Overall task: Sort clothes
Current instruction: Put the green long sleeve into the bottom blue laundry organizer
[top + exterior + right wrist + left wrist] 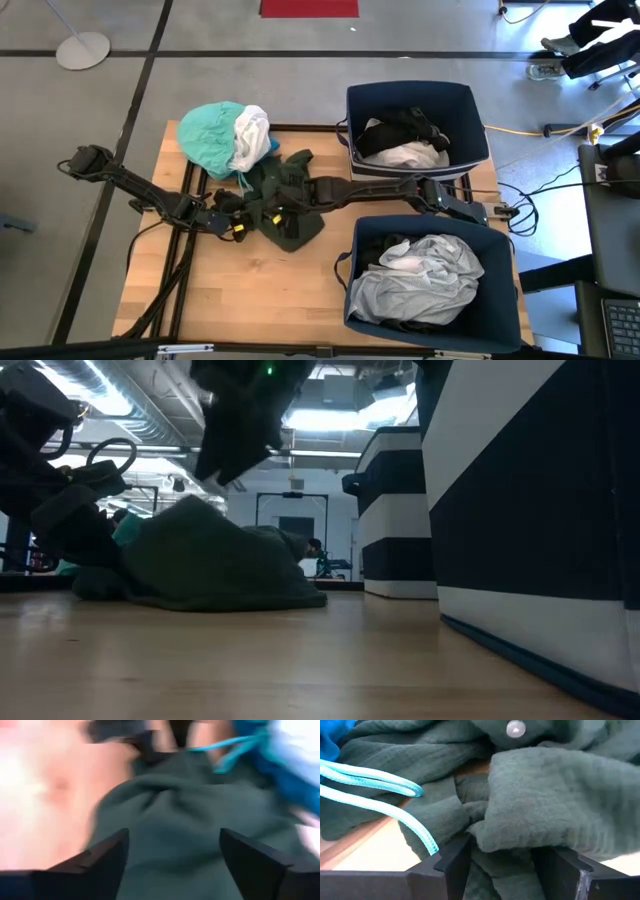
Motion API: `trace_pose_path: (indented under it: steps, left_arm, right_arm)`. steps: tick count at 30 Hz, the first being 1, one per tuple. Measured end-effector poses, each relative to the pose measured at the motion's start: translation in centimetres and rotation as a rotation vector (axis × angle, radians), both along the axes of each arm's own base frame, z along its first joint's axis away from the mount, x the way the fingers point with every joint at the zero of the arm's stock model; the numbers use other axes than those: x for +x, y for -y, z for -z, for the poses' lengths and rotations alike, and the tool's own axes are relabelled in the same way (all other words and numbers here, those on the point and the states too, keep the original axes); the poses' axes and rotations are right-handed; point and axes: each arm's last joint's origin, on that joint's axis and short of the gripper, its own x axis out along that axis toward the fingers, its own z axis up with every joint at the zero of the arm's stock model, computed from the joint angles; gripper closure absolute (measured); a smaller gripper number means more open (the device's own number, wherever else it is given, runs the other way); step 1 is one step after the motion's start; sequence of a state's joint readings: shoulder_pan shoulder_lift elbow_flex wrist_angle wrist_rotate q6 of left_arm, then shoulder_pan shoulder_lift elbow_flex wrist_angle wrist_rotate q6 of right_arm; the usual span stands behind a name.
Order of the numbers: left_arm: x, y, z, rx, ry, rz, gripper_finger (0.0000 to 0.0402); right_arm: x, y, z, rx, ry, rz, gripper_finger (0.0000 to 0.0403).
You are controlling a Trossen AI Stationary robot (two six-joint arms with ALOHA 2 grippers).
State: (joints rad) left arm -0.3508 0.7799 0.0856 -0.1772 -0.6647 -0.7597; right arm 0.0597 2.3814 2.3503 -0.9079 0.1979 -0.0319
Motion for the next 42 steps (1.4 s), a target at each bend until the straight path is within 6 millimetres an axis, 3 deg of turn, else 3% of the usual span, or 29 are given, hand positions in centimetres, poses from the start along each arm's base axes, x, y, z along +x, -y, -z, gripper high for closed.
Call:
trace_pose_path:
  steps: [3,8,19,29,34,42]
  left_arm:
    - [0.0,0.0,0.0,0.001,-0.001,0.0,0.0208]
    - [0.0,0.0,0.0,0.005,-0.004,0.004,0.0208]
    - [0.0,0.0,0.0,-0.013,0.009,-0.012,0.0208]
    - [0.0,0.0,0.0,-0.013,0.008,-0.012,0.0208]
    - [0.0,0.0,0.0,-0.013,0.009,-0.012,0.0208]
    - [0.0,0.0,0.0,-0.017,0.011,-0.015,0.0208]
  right_arm:
    - [0.0,0.7,1.0,-0.066,-0.024,0.068,0.005]
    - [0.4,1.3,3.7,0.077,-0.062,0.039,0.0026]
    - [0.9,2.7,10.7,-0.017,-0.001,0.137,0.0024]
    - [0.2,3.2,15.4,0.096,0.043,0.215,0.0029]
    - [-0.1,3.1,16.0,0.167,0.04,0.265,0.0092]
    - [-0.1,3.0,16.2,0.249,0.021,0.233,0.0291]
